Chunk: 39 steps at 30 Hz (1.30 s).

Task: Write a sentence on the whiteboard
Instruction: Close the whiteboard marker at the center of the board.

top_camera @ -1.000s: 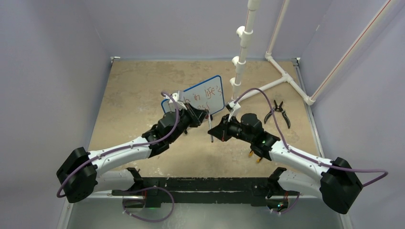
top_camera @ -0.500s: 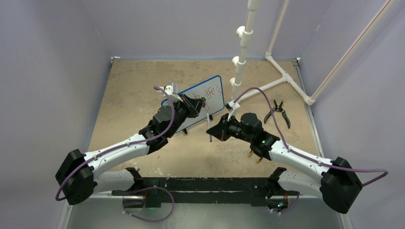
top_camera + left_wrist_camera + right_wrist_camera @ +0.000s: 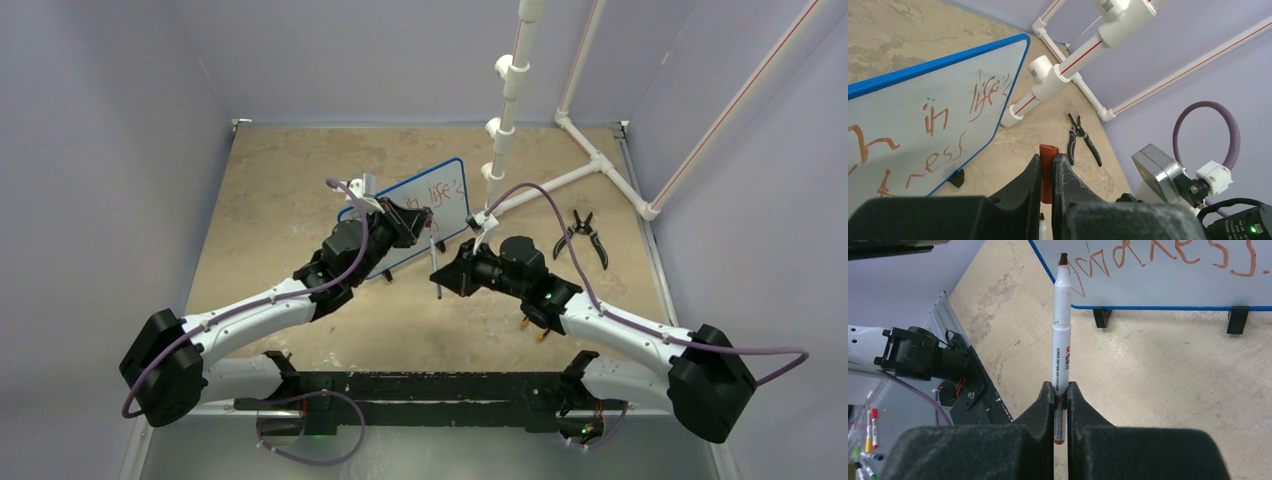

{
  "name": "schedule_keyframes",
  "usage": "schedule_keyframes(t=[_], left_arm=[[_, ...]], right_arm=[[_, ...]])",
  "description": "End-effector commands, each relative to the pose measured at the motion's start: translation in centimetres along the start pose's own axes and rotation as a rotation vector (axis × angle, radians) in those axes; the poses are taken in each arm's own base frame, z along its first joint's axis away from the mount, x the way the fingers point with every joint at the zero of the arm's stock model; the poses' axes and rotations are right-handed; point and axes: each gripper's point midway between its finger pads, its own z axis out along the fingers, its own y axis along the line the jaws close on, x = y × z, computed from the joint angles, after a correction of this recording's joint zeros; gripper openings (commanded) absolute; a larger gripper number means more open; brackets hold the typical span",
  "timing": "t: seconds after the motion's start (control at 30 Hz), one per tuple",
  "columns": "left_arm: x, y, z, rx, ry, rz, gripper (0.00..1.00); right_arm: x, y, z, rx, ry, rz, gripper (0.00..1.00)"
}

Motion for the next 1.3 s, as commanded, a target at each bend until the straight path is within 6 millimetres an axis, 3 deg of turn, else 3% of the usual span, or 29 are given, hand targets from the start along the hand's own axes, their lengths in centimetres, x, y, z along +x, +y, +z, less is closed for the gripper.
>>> schedule_keyframes(t=[0.0,1.27], left_arm=[[0.2,-0.5,-0.1,0.043,-0.003,-0.028,0.00],[1.3,-0.2,-0.8,0.068,0.027,-0.037,0.00]], right_arm=[[-2.8,1.9,0.1,-0.049,-0.069,-0.034,0.00],[-3.4,1.7,0.2,-0.031,-0.084,-0.031,0.00]])
